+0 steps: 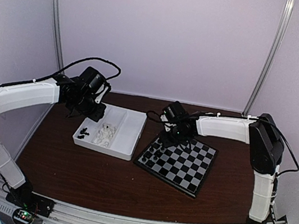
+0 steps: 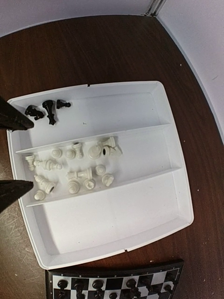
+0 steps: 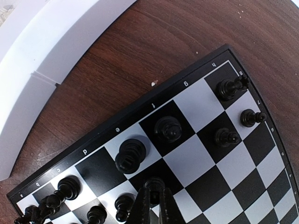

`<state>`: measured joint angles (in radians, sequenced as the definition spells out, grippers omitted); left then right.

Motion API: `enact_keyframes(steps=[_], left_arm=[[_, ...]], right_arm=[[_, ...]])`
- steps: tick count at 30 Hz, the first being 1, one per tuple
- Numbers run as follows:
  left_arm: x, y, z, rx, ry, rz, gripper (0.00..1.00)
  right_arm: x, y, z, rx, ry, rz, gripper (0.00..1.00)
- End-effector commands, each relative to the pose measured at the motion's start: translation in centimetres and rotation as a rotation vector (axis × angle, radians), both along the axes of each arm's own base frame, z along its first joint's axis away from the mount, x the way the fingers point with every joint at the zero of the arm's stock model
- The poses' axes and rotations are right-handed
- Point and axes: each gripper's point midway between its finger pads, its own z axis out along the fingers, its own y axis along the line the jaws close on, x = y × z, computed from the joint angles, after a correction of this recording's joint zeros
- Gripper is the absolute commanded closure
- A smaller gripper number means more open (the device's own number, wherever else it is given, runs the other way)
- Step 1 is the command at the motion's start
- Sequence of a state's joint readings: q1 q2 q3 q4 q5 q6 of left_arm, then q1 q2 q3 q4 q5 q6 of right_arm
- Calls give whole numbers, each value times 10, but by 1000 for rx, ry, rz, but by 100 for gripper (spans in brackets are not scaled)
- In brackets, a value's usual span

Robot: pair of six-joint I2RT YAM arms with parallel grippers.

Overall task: Set up the chess pieces on the board
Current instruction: Place the chess piece on the chessboard.

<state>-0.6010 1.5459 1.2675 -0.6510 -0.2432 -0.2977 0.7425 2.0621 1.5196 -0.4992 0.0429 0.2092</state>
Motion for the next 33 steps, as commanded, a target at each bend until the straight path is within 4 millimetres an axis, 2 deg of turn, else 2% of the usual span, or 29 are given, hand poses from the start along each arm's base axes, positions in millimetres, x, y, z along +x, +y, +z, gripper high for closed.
enact_keyframes(steps=[1, 12, 22, 26, 33], left_arm=[[8, 2, 10, -17, -38, 8, 63], [8, 4, 7, -14, -34, 16, 63], [8, 9, 9, -10, -39, 29, 62], [7, 15, 7, -1, -34, 41, 62], [-1, 31, -8, 24, -1, 74, 62]], right_arm=[[8, -2, 5, -16, -22, -8, 94], [7, -4, 2, -26, -19, -11, 89], [10, -4, 15, -20, -46, -14, 78], [10, -7, 30, -11, -74, -21, 78], [1, -9, 75, 84, -154, 5, 78]])
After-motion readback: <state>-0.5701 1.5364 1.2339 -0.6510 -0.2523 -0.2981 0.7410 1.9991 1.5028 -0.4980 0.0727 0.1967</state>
